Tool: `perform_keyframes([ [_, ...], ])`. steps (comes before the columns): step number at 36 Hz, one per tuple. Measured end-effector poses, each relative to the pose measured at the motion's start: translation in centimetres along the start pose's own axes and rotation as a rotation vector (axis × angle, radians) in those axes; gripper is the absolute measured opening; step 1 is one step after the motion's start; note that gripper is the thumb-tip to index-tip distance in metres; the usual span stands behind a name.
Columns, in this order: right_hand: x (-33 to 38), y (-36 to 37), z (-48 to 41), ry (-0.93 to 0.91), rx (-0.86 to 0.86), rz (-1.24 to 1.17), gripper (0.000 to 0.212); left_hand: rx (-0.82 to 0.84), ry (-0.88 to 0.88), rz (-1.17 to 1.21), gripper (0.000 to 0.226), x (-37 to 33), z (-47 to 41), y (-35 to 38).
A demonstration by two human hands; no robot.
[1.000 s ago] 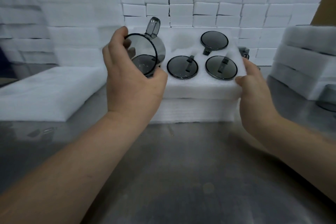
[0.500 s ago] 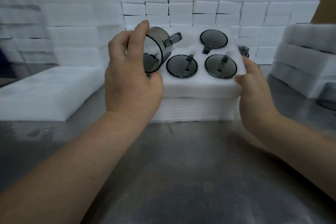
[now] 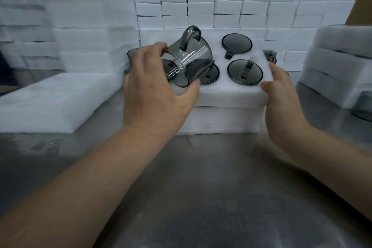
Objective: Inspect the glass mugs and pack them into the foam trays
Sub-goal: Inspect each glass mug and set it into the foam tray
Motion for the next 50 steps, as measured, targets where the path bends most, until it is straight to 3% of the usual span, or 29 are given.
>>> perform_keyframes([
  [6,-0.1,0.0,0.0,0.018,0.009,0.016,0.037,-0.034,0.037,0.083,0.083,-0.6,-0.1,-0.8],
  [15,-1.2,-0.3,-0.4,0.066,0.010,0.036,0.048,-0.134,-0.070,0.348,0.066,0.5,-0.7,-1.9],
  [19,-1.5,-0.4,-0.5,0.081,-0.001,0.034,0.049,-0.095,-0.237,0.534,0.064,1.7,-0.9,-1.3],
  [26,-1.9,-0.4,-0.4,0.116,-0.011,0.012,0.036,-0.114,-0.603,1.066,0.013,4.8,-1.3,-0.2],
  [28,-2.0,-0.3,-0.5,0.128,-0.006,0.027,0.038,-0.140,-0.656,1.126,0.010,5.3,-1.1,-0.2],
  [31,-2.0,-0.1,-0.6,0.148,0.008,0.055,0.039,-0.154,-0.678,1.087,0.021,5.7,-1.2,-0.2],
  [37,-2.1,0.0,-0.6,0.175,0.006,0.070,0.035,-0.140,-0.553,0.896,0.012,5.3,-1.9,-0.8],
  [43,-2.0,0.2,-0.6,0.166,0.027,0.077,0.039,-0.070,-0.399,0.633,0.069,3.5,-3.2,-1.5],
  [50,-2.0,0.1,-0.5,0.166,0.003,0.057,0.030,0.137,-0.239,0.366,0.052,1.0,-6.6,0.7],
])
Point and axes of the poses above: each hand's wrist, its own z-axis away from the middle knuckle, its own y-axis out of the palm, x = y × z, the point moved 10 cm from there along -z, towards the middle knuckle, and after that the axes turned 10 degrees about -z, right-handed, at the moved point
